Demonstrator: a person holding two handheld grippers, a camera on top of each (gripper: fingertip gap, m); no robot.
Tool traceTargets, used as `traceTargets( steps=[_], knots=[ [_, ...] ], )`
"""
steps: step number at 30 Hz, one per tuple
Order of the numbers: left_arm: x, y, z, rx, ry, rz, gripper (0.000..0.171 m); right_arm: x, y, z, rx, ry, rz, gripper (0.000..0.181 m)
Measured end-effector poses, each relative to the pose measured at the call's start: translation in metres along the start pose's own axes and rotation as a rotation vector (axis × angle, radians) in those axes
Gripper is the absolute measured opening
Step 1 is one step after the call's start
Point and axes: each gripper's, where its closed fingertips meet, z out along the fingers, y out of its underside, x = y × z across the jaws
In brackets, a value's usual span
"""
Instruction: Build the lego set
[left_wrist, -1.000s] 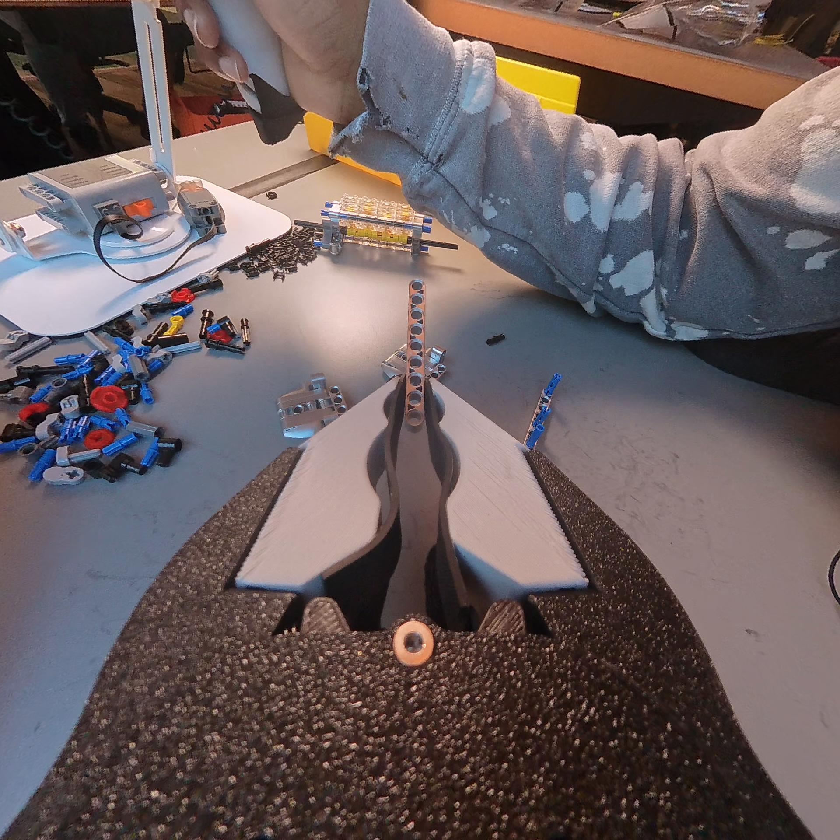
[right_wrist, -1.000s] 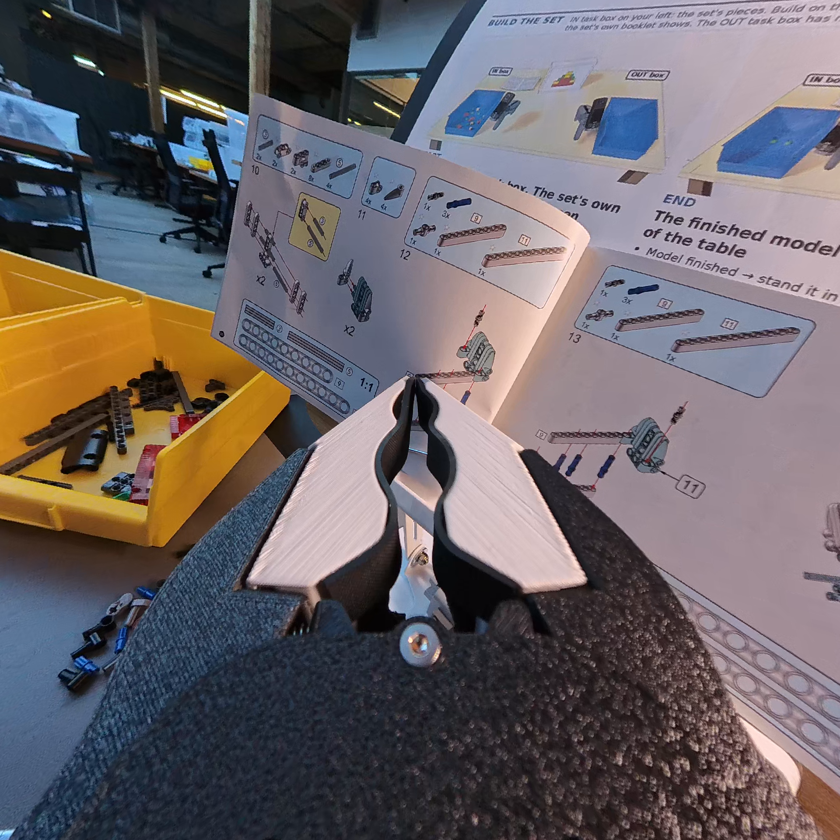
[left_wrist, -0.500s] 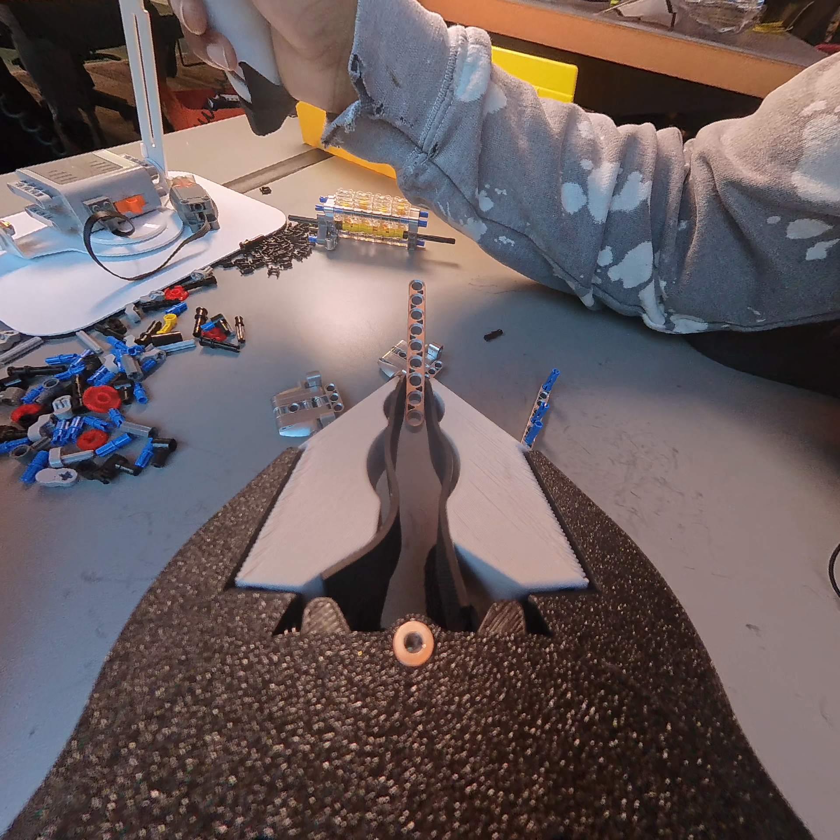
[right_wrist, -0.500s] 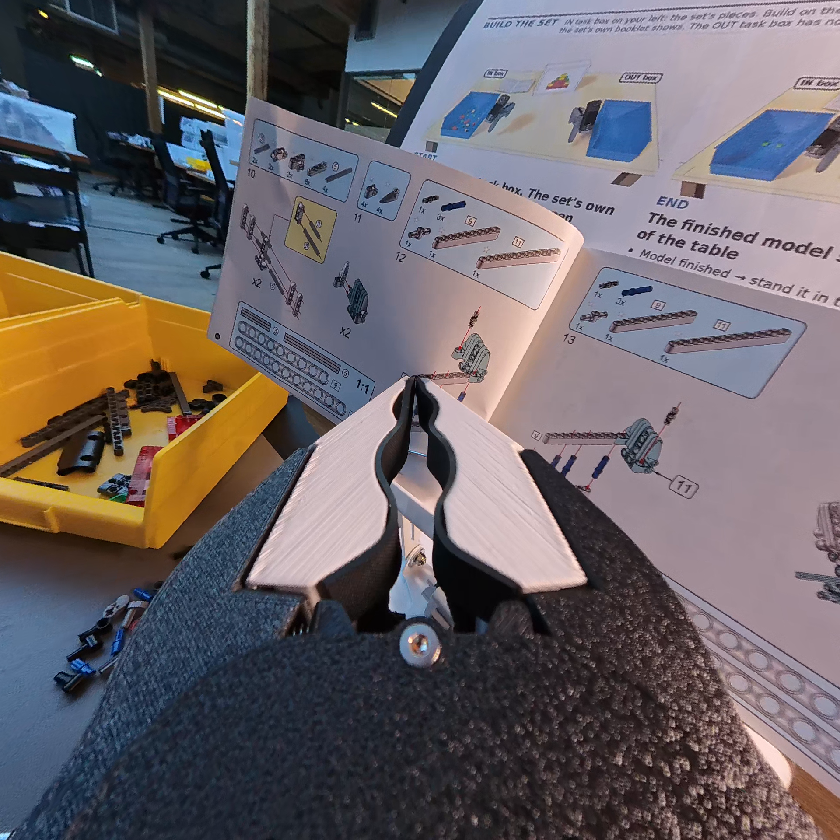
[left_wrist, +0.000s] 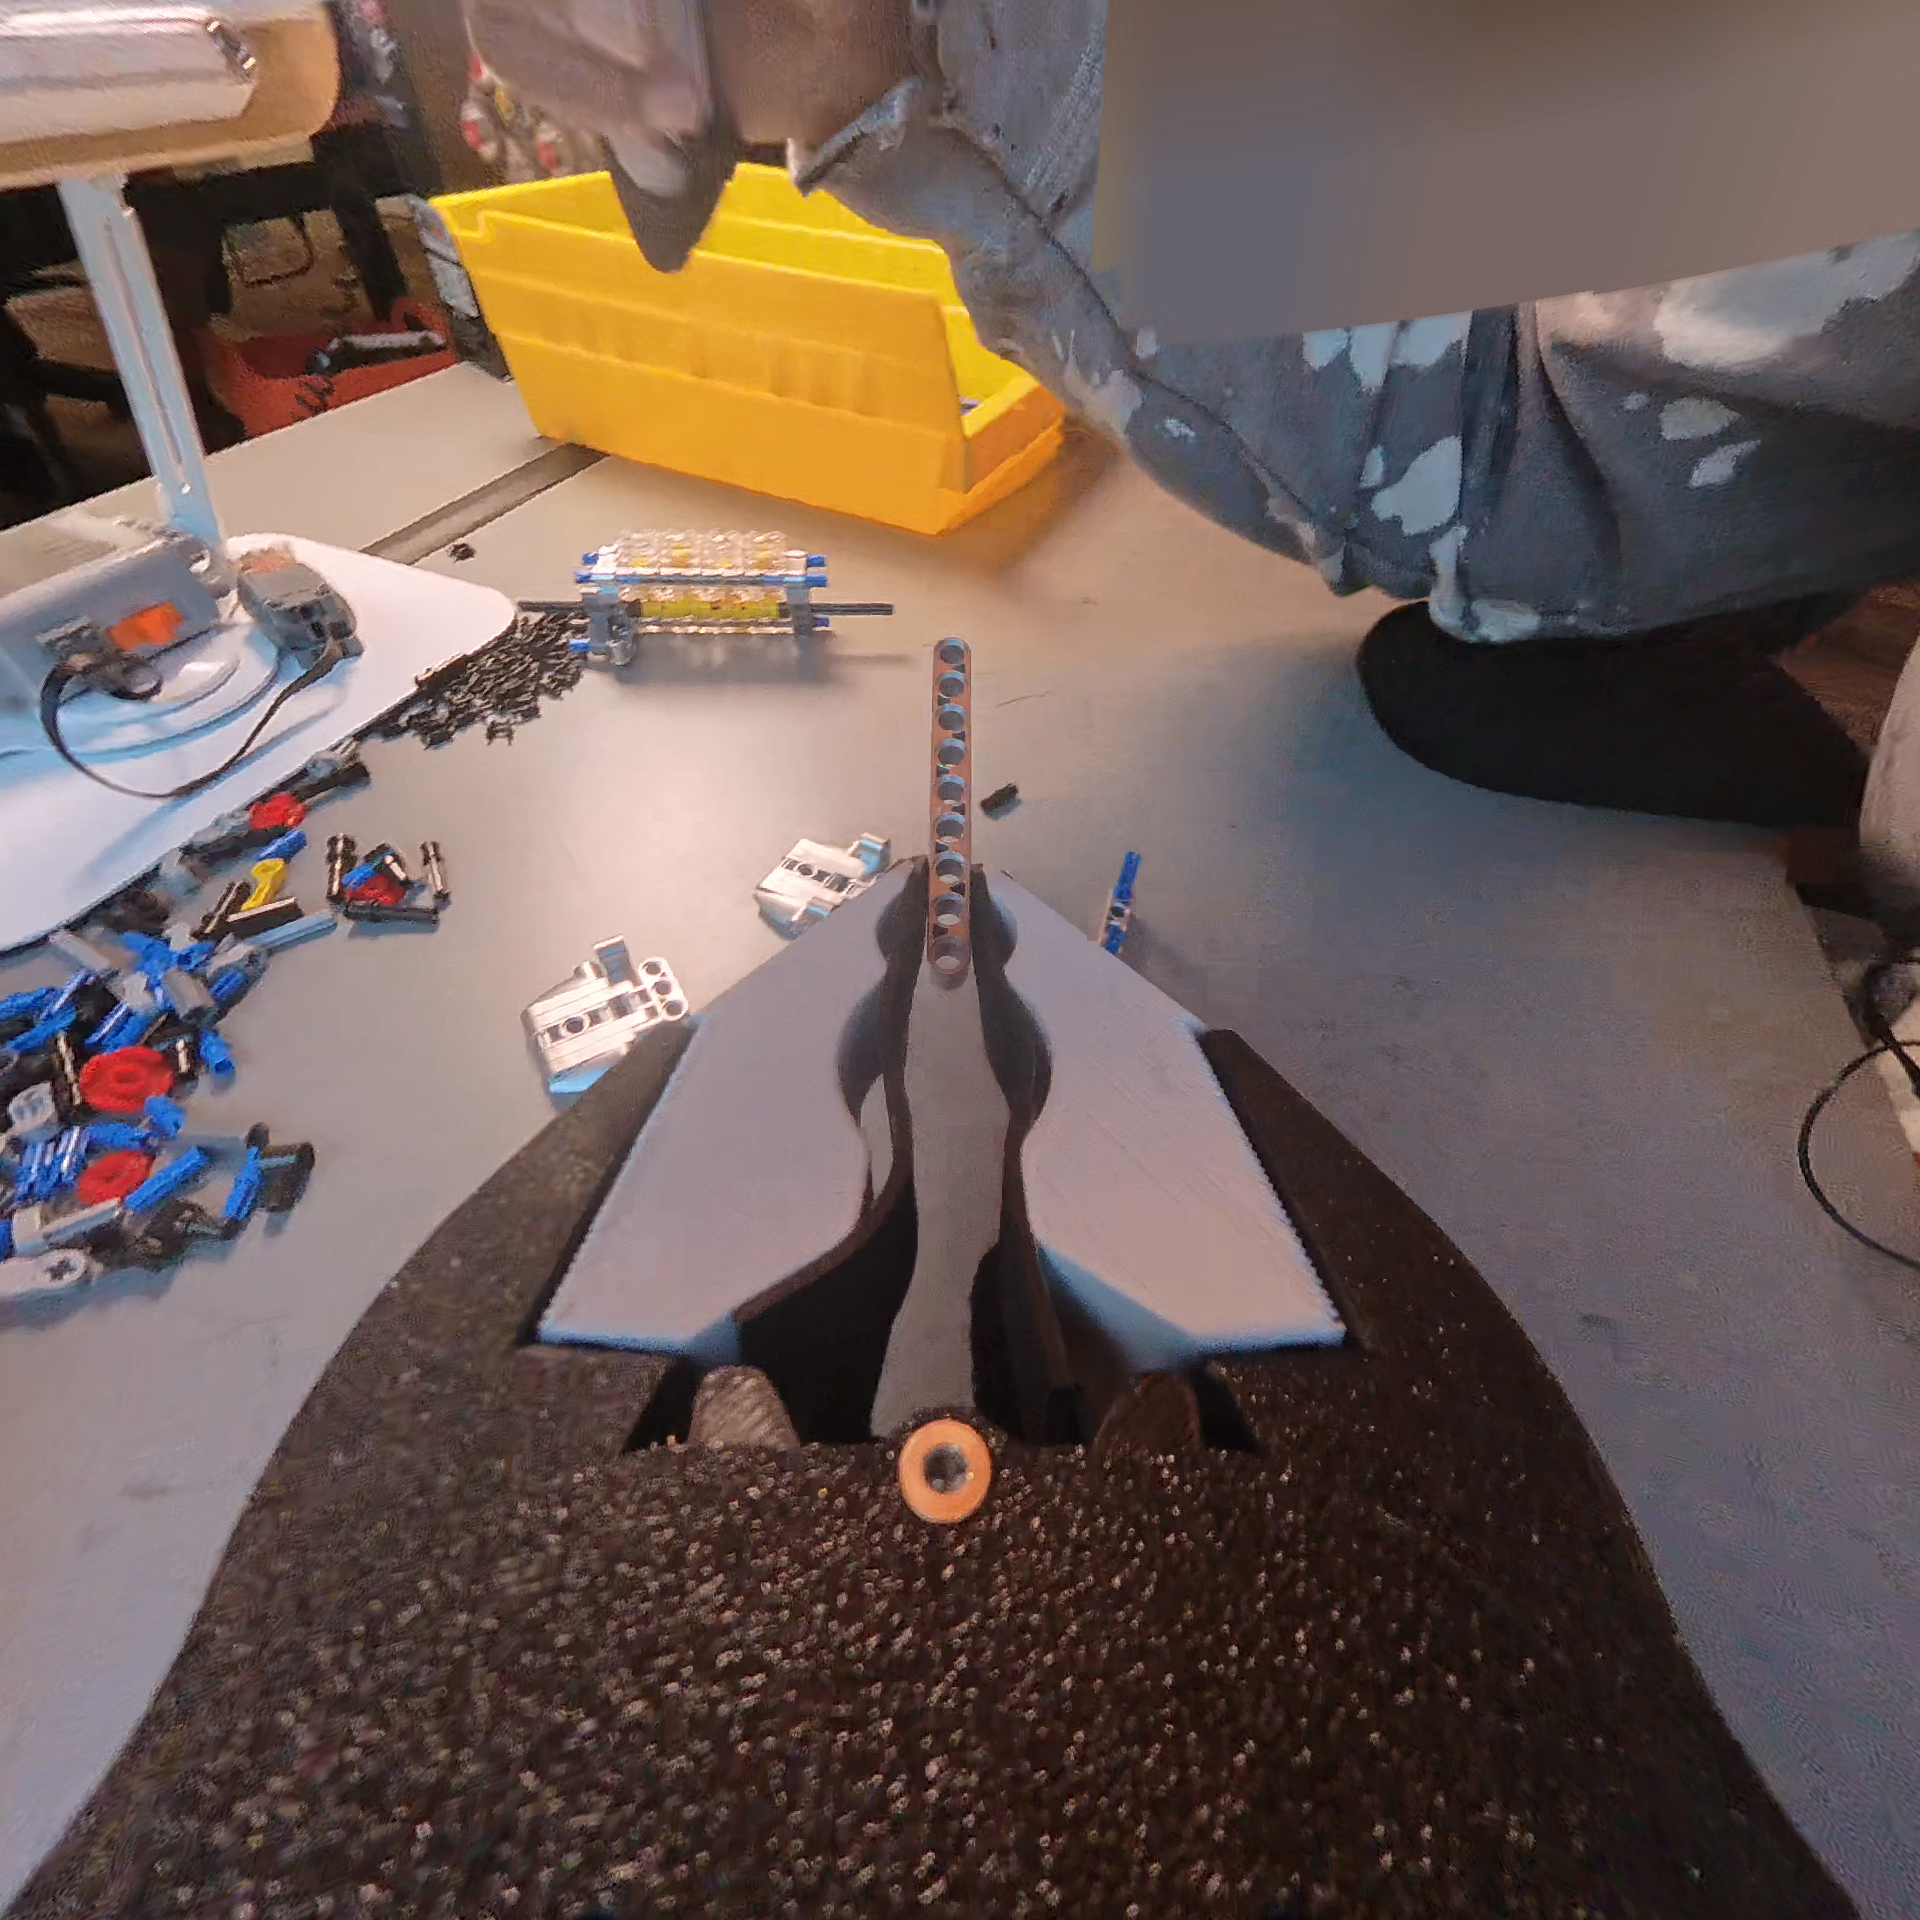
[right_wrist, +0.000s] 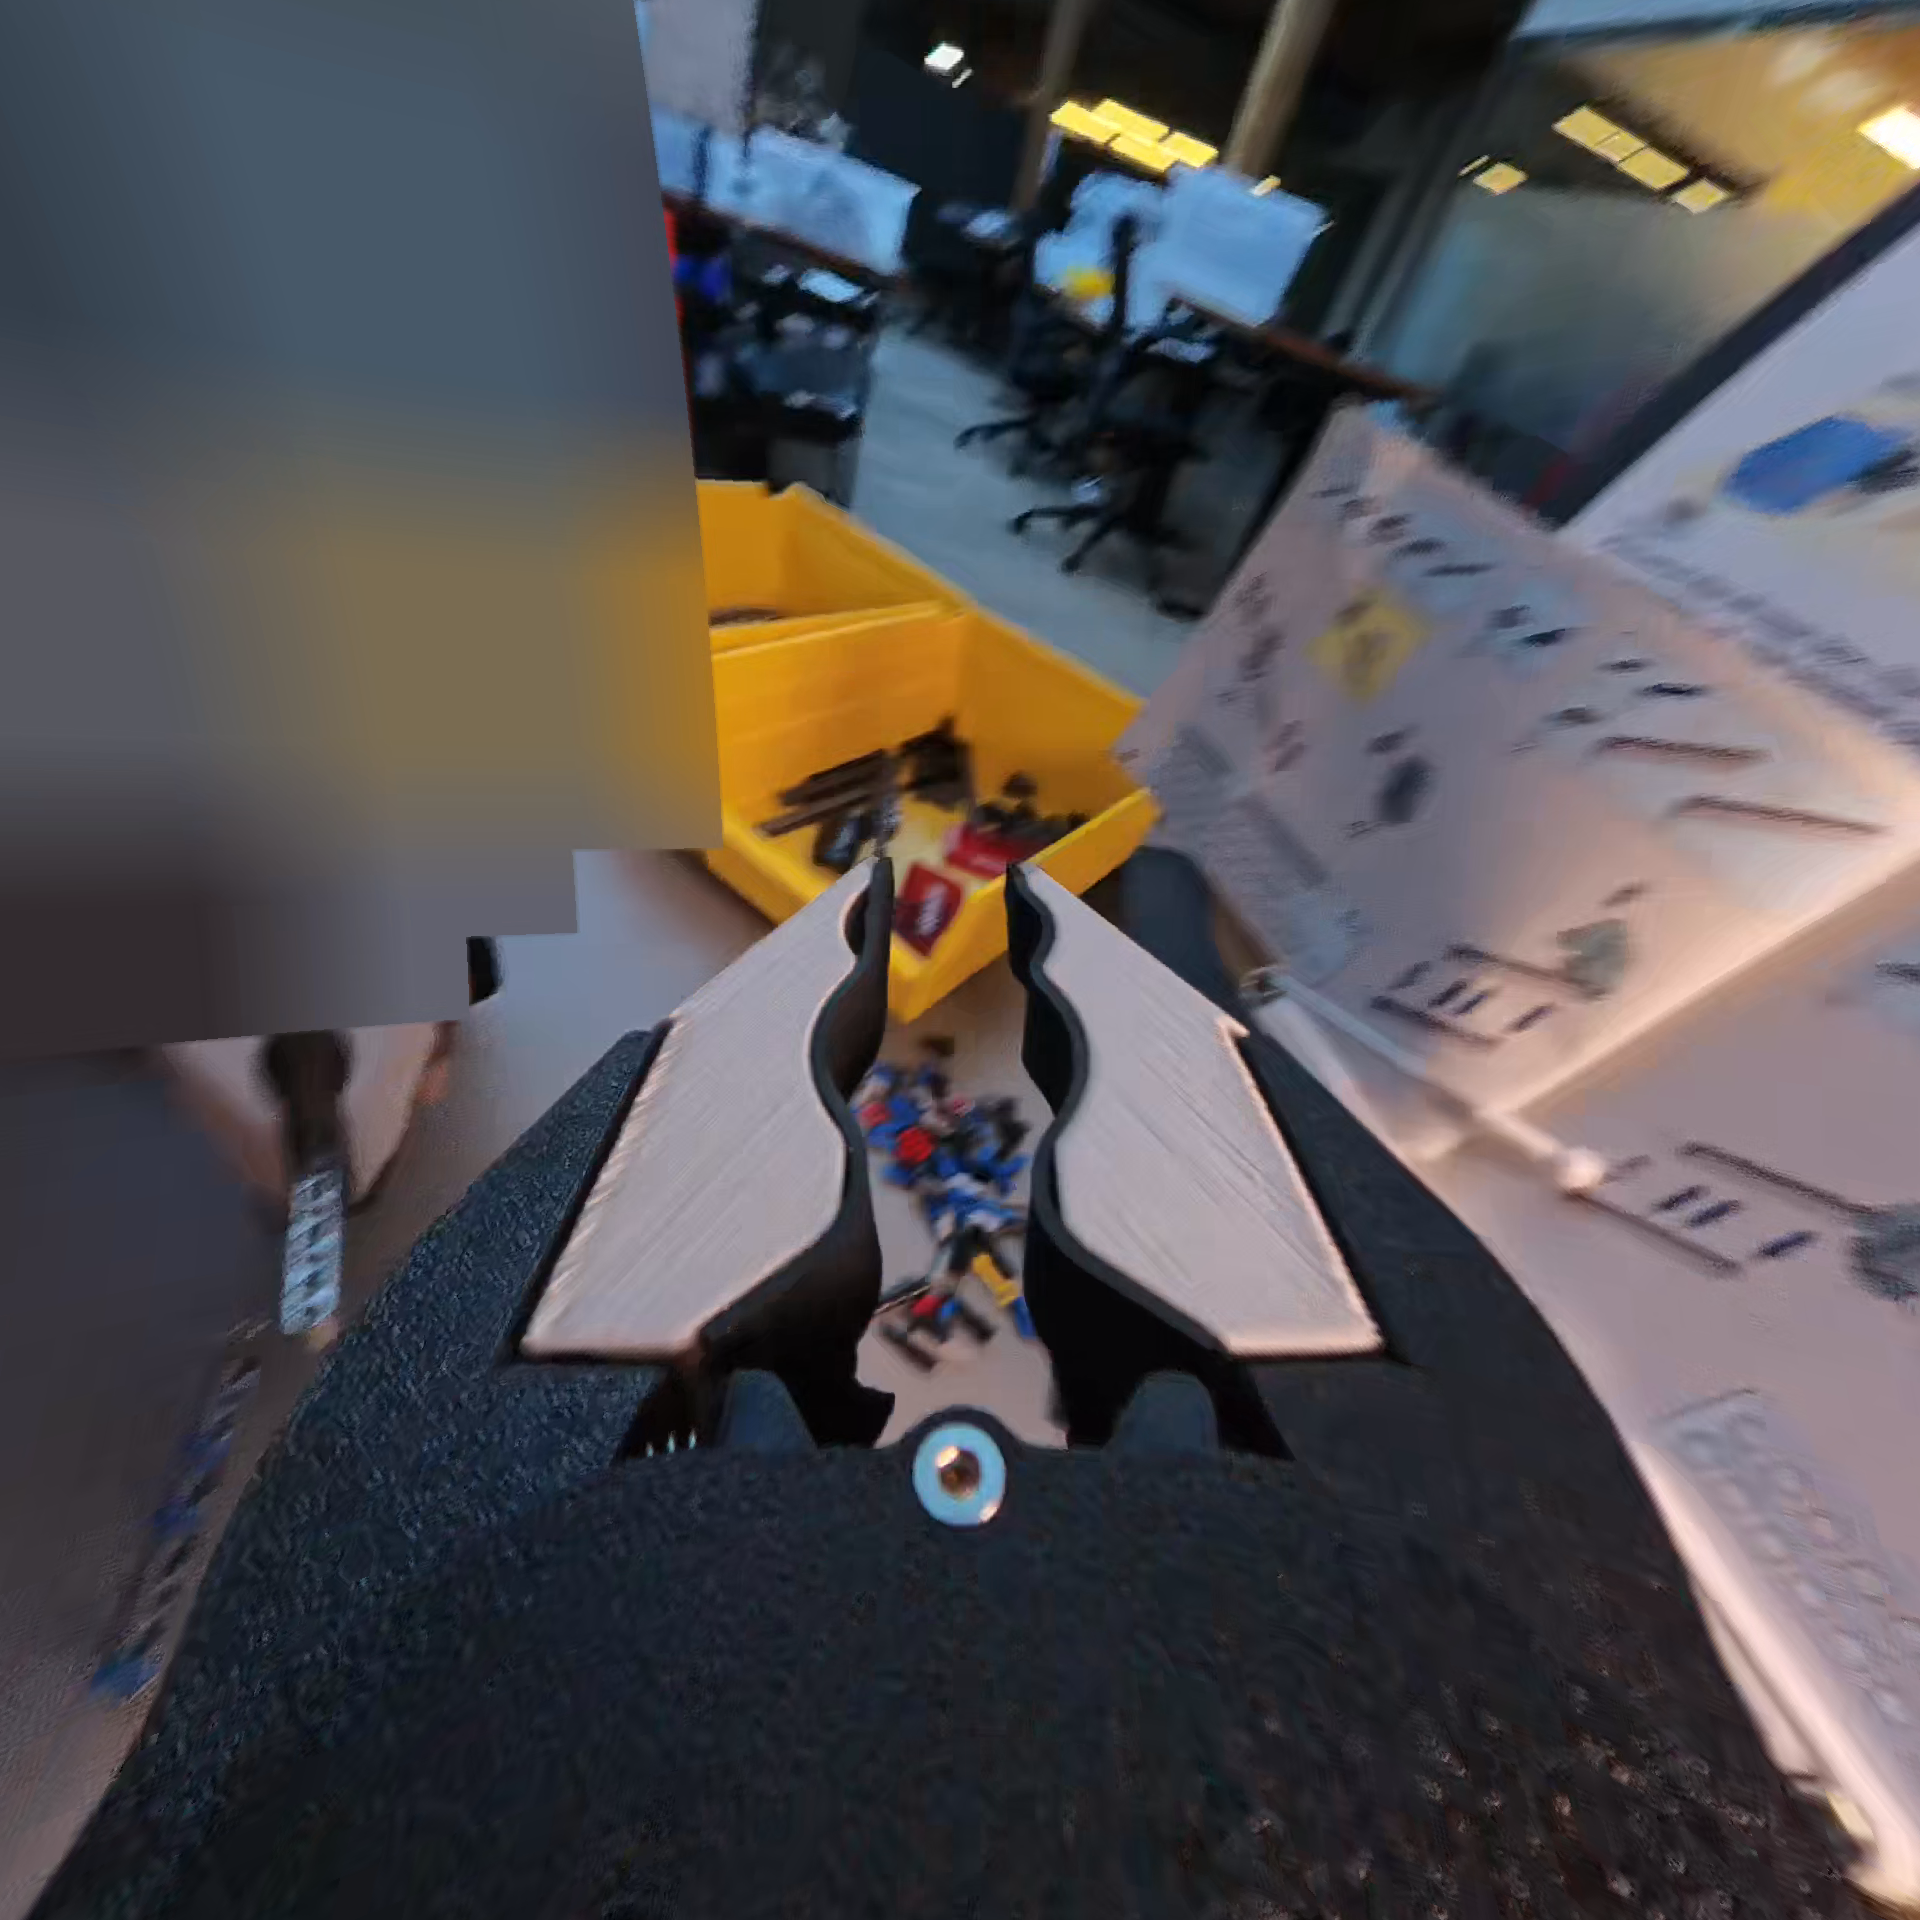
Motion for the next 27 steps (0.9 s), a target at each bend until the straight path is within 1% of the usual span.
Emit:
traceTargets(
  steps=[2, 3, 5, 7, 10, 11, 12, 14, 19, 27],
  knots=[
    [0.014, -0.005, 0.0, 0.006, 0.043, 0.049, 0.005, -0.061, 0.02, -0.017, -0.081, -0.163, 0.004, 0.023],
    [0.019, -0.006, 0.001, 0.003, 0.06, 0.069, 0.005, -0.087, 0.03, -0.027, -0.107, -0.211, 0.014, 0.023],
    [0.029, -0.005, 0.004, -0.015, 0.082, 0.104, 0.005, -0.128, 0.049, -0.045, -0.146, -0.245, 0.062, 0.023],
    [0.036, 0.0, 0.008, -0.04, 0.101, 0.125, 0.005, -0.16, 0.069, -0.055, -0.192, -0.248, 0.093, 0.023],
    [0.043, 0.007, 0.015, -0.066, 0.129, 0.138, 0.005, -0.191, 0.102, -0.056, -0.293, -0.207, 0.055, 0.021],
    [0.044, 0.01, 0.016, -0.078, 0.136, 0.14, 0.005, -0.195, 0.107, -0.054, -0.304, -0.191, 0.061, 0.018],
    [0.046, 0.013, 0.018, -0.089, 0.142, 0.143, 0.005, -0.194, 0.113, -0.052, -0.321, -0.156, 0.066, 0.009],
    [0.045, 0.017, 0.02, -0.106, 0.134, 0.151, 0.005, -0.196, 0.12, -0.05, -0.343, -0.155, 0.089, 0.009],
    [0.042, 0.02, 0.02, -0.116, 0.128, 0.145, 0.007, -0.199, 0.127, -0.048, -0.34, -0.181, 0.113, 0.006],
    [0.039, 0.034, 0.025, -0.175, 0.112, 0.18, 0.007, -0.2, 0.151, -0.059, -0.423, -0.215, 0.13, 0.006]
  ],
)
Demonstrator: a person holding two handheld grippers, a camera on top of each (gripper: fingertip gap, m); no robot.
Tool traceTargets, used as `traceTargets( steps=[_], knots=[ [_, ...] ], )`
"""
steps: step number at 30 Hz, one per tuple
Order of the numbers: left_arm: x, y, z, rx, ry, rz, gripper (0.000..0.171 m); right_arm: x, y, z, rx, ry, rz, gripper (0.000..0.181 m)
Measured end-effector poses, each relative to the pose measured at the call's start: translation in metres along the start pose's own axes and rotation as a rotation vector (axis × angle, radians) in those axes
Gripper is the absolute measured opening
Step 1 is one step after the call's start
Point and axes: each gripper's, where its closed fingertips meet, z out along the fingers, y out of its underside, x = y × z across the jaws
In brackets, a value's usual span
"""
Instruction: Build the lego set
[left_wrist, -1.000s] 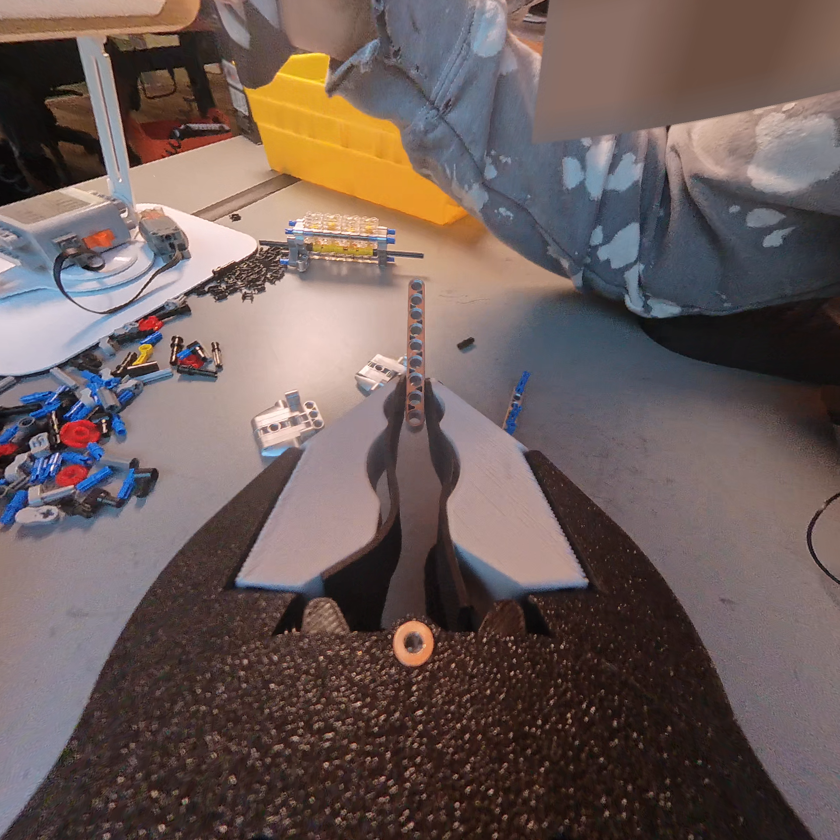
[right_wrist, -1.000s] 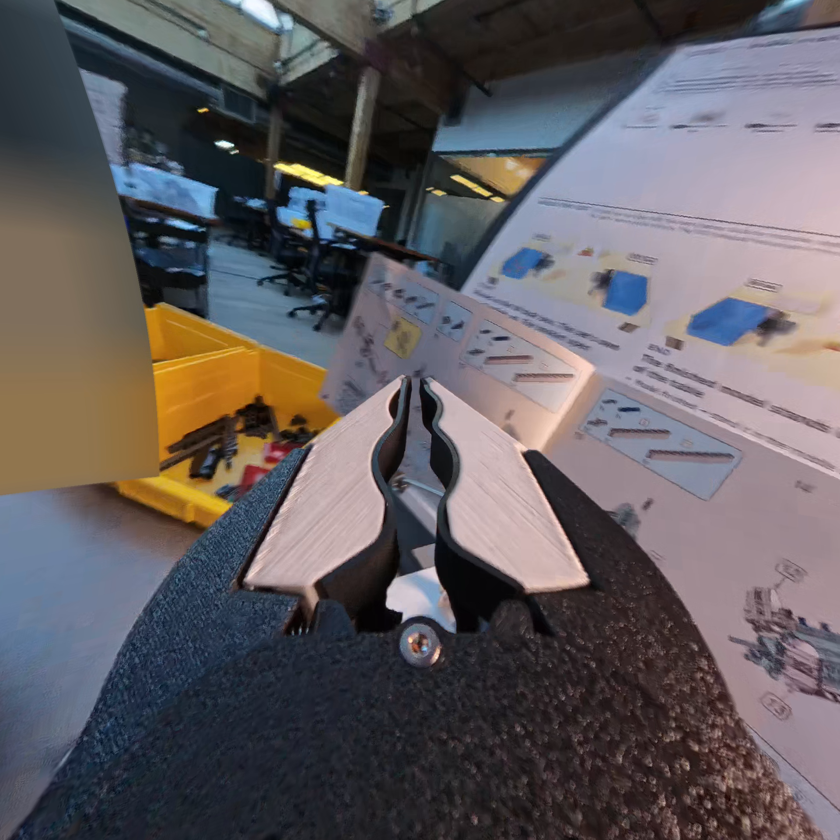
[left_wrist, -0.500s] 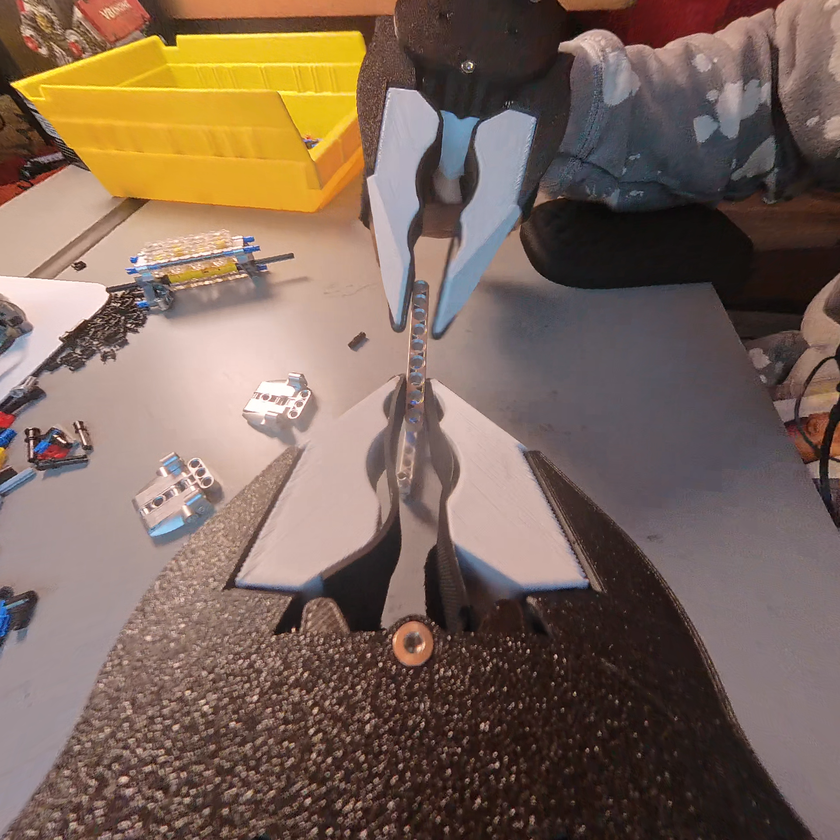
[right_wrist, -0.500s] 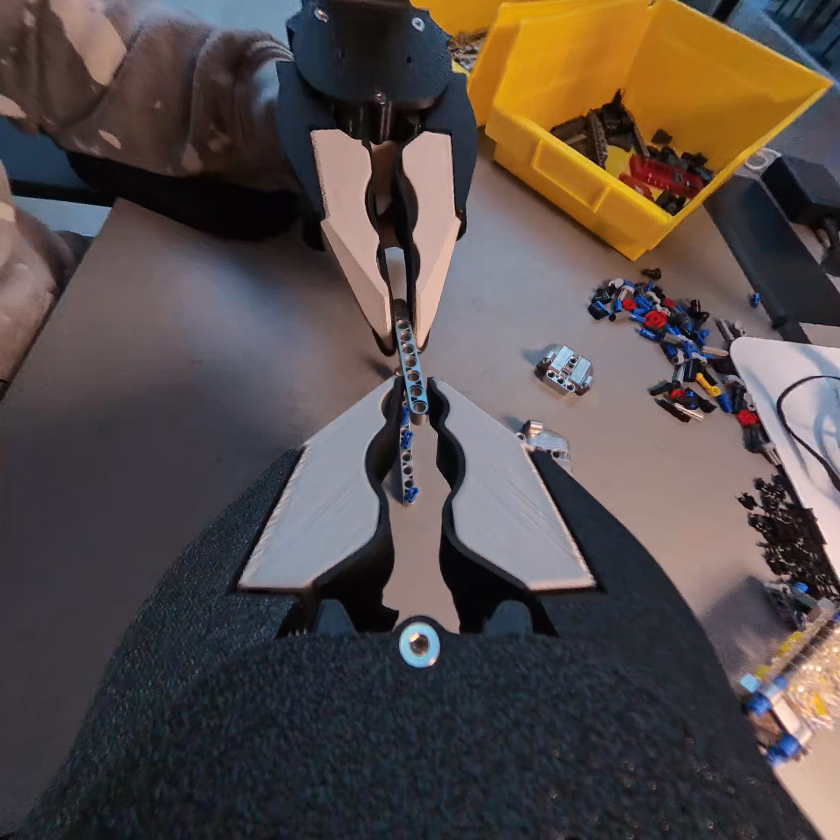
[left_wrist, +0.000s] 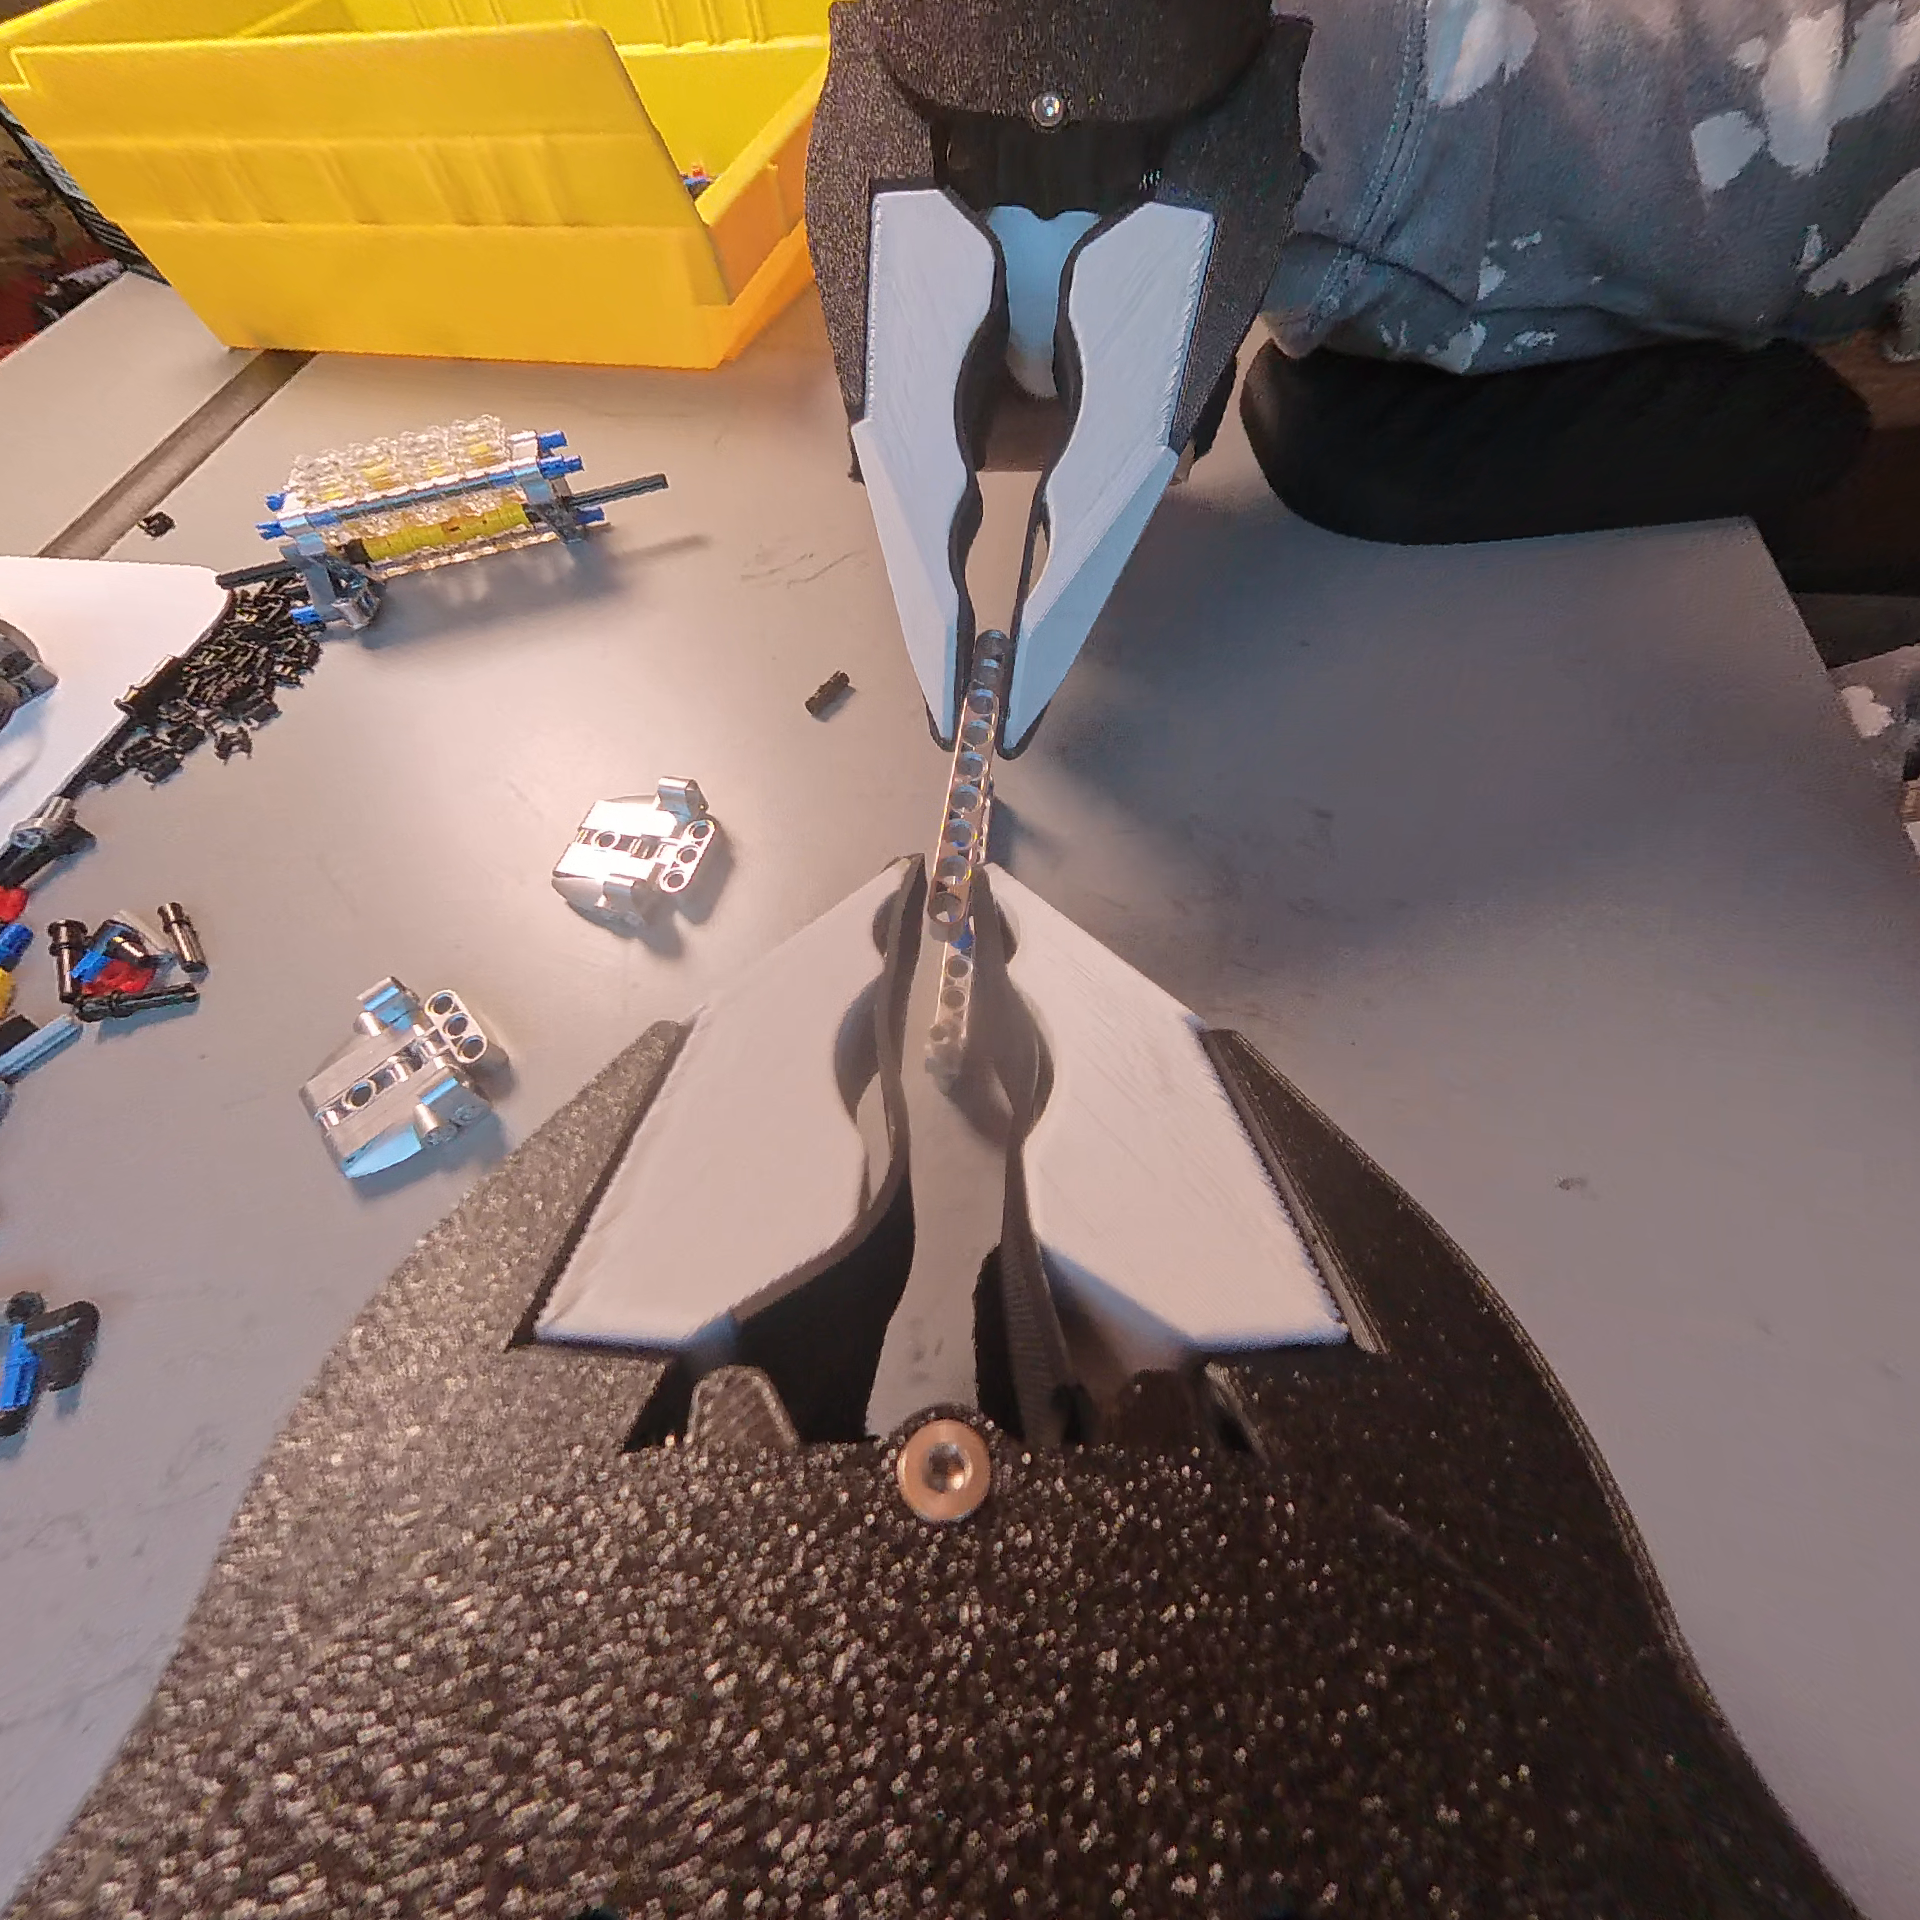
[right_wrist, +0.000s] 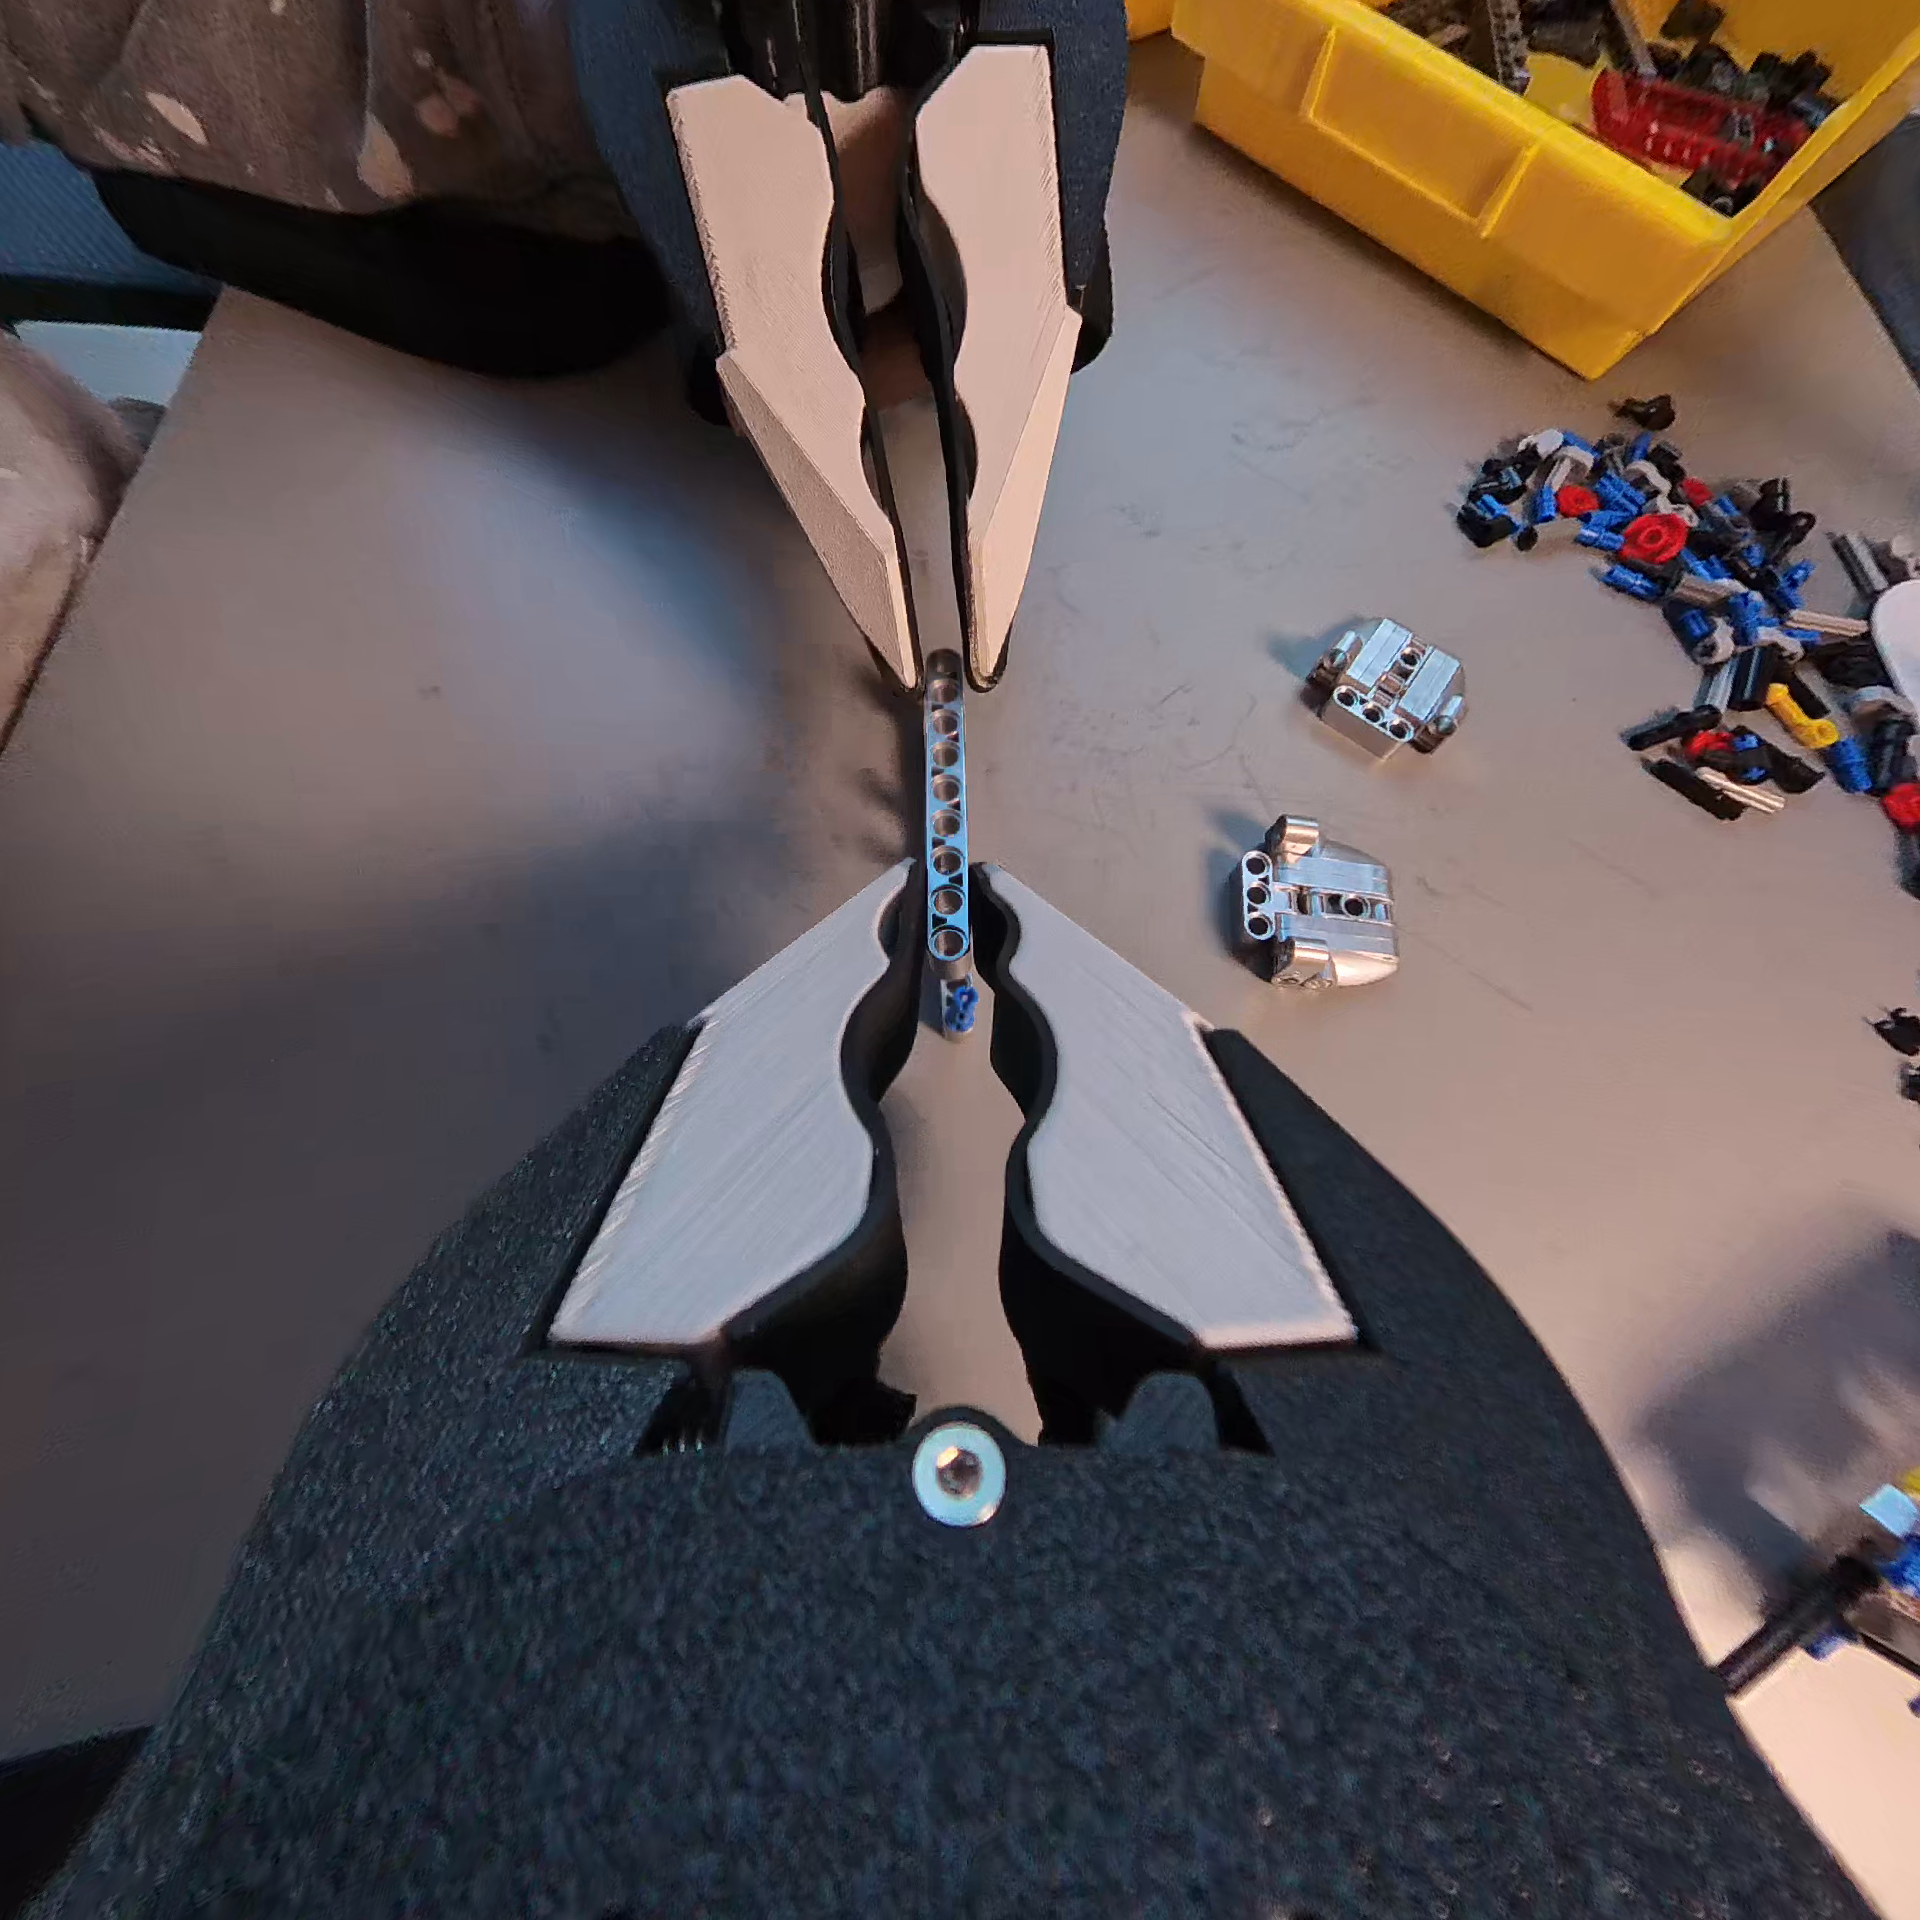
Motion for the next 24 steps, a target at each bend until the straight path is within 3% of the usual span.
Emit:
traceTargets(
  steps=[16, 20, 24],
  knots=[
    [-0.003, 0.008, 0.004, -0.053, -0.032, 0.013, 0.0, -0.003, 0.009, 0.01, -0.032, -0.032, -0.002, 0.007],
    [0.001, 0.008, -0.001, -0.05, 0.01, 0.0, 0.015, -0.003, 0.009, 0.011, -0.018, -0.036, -0.001, 0.006],
    [0.002, 0.009, -0.003, -0.059, 0.015, 0.014, 0.015, -0.002, 0.005, 0.009, 0.007, -0.033, -0.001, 0.006]
  ],
)
